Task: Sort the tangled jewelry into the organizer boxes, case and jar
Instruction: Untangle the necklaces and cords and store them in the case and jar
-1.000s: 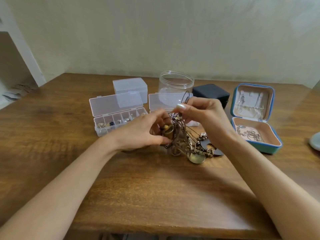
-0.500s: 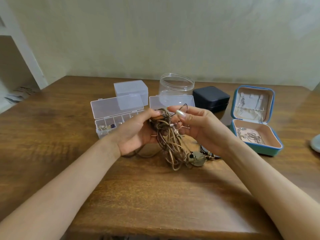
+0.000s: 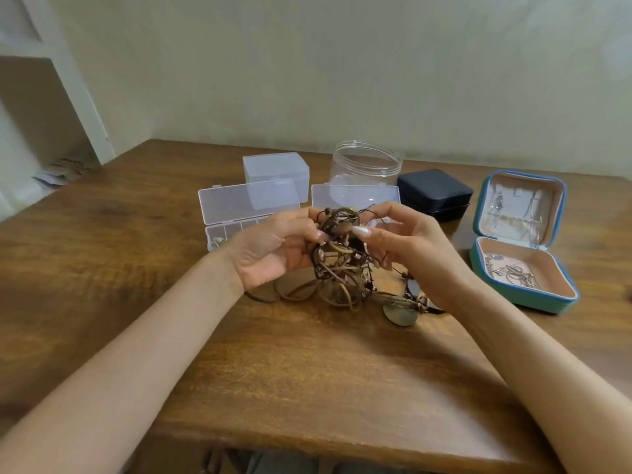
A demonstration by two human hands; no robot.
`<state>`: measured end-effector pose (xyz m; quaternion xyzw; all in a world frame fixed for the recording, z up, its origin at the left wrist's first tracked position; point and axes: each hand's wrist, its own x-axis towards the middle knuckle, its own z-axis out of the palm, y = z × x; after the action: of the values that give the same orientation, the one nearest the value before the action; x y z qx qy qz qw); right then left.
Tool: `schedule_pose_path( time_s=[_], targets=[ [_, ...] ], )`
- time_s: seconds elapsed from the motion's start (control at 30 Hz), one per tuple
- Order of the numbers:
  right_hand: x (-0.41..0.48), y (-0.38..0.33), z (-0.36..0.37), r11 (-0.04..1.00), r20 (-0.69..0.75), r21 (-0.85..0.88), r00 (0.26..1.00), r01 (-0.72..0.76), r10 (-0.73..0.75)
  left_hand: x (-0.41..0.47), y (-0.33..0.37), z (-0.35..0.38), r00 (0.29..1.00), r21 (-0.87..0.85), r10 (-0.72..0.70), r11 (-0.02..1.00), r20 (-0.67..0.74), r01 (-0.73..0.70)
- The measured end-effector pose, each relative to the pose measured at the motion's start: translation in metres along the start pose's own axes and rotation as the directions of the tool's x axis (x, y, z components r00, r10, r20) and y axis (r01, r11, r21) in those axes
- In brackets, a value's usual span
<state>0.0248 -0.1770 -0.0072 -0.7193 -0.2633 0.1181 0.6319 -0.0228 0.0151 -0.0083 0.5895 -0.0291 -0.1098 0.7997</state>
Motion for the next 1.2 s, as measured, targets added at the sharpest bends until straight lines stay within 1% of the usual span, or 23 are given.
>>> schedule_pose_path(
  time_s=[0.07,0.13,0.23,0.37,0.53,0.67,0.83,0.9,1.0,1.1,1.13,1.17,1.2],
  targets=[
    [0.000,0.000,-0.002,0.999,-0.034,0.022,0.999,0.035,-0.034,-0.003,0.002,0.000,0.999,0.001,-0.027,1.000,0.045,0.027],
    [-0.001,0.000,-0.004,0.997,-0.033,0.076,0.999,0.017,-0.014,-0.007,0.002,0.001,0.996,0.005,-0.045,0.999,0.077,0.045],
    [0.000,0.000,-0.005,0.979,0.025,0.200,0.999,-0.048,0.044,-0.011,-0.002,0.003,0.995,0.035,-0.022,0.999,0.099,0.019],
    [-0.001,-0.001,-0.003,0.972,0.052,0.231,0.998,-0.045,0.034,-0.014,-0.003,0.009,0.997,0.105,0.043,0.993,0.063,-0.049],
    [-0.002,-0.002,-0.003,0.982,0.030,0.182,0.999,-0.042,0.037,-0.013,-0.003,0.012,0.988,0.214,0.128,0.971,-0.091,-0.106],
    [-0.002,-0.001,-0.002,0.986,0.046,0.143,0.996,-0.087,0.081,-0.013,-0.004,0.012,0.949,0.289,0.222,0.945,-0.222,-0.153],
    [-0.001,0.002,0.000,0.990,0.100,0.084,0.990,-0.110,0.101,-0.009,-0.007,0.012,0.900,0.281,0.273,0.943,-0.341,-0.179],
    [0.000,0.003,0.000,0.991,0.095,0.063,0.989,-0.116,0.109,-0.009,-0.006,0.013,0.890,0.250,0.256,0.953,-0.377,-0.169],
    [0.002,0.007,-0.002,0.988,0.037,0.076,0.991,-0.134,0.131,-0.009,-0.003,0.014,0.896,0.142,0.178,0.981,-0.407,-0.131],
    [0.003,0.005,-0.005,0.975,-0.008,0.088,0.979,-0.203,0.204,-0.012,0.001,0.015,0.931,0.027,0.081,0.997,-0.356,-0.076],
    [0.003,0.005,-0.006,0.970,-0.018,0.056,0.971,-0.237,0.238,-0.012,0.001,0.014,0.941,0.014,0.067,0.998,-0.331,-0.066],
    [0.003,0.005,-0.006,0.965,-0.039,-0.038,0.966,-0.258,0.257,-0.012,0.001,0.015,0.949,0.013,0.060,0.998,-0.309,-0.059],
    [0.003,0.006,-0.006,0.947,-0.084,-0.210,0.969,-0.244,0.231,-0.012,0.001,0.015,0.955,0.018,0.058,0.998,-0.290,-0.055]
  ],
)
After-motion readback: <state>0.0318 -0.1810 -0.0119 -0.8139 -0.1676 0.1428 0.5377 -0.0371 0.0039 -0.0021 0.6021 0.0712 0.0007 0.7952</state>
